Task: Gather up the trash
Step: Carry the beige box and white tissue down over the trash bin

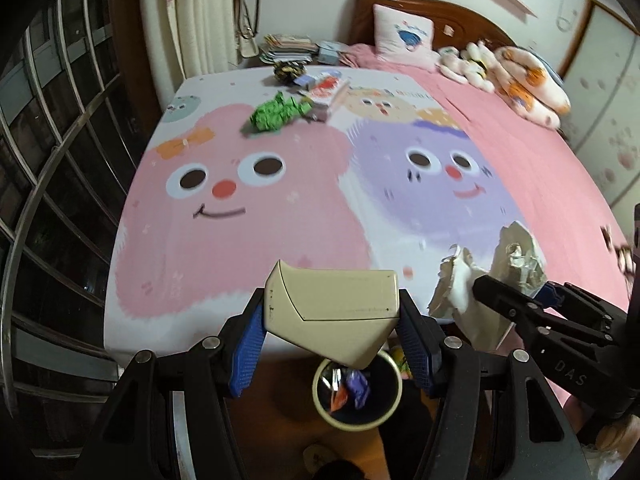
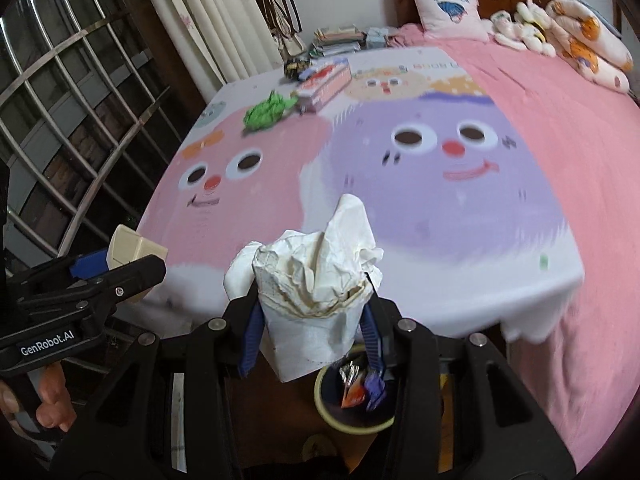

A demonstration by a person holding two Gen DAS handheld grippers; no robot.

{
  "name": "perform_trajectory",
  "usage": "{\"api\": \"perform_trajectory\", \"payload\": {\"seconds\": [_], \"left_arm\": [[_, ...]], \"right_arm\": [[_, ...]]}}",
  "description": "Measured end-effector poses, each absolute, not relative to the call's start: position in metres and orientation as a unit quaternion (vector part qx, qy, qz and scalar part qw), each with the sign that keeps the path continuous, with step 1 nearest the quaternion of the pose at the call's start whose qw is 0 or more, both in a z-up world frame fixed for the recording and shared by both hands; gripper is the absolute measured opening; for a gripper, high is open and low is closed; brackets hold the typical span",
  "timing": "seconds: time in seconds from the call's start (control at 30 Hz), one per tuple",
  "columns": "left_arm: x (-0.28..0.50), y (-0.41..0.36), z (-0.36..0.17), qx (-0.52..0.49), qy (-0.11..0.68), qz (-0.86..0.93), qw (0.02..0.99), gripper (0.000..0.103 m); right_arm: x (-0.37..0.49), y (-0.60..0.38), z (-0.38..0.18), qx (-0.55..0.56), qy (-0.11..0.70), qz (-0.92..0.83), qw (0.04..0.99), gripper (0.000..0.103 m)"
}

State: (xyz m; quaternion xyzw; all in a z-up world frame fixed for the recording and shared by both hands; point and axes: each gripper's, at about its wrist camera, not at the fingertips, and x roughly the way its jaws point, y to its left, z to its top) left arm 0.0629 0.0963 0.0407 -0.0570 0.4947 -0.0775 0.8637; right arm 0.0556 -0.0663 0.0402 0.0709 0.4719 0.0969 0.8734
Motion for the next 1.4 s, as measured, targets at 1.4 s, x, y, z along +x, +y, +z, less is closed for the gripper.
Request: {"api": "perform_trajectory", "payload": {"seconds": [1.4], "left_arm": [[0.02,-0.02,-0.349,-0.019,0.646,-0.117,0.754,0.088]], "right_arm": [[-0.04,-0.166,-0.355,0.128,0.634,0.007,0.762,0.04]]}}
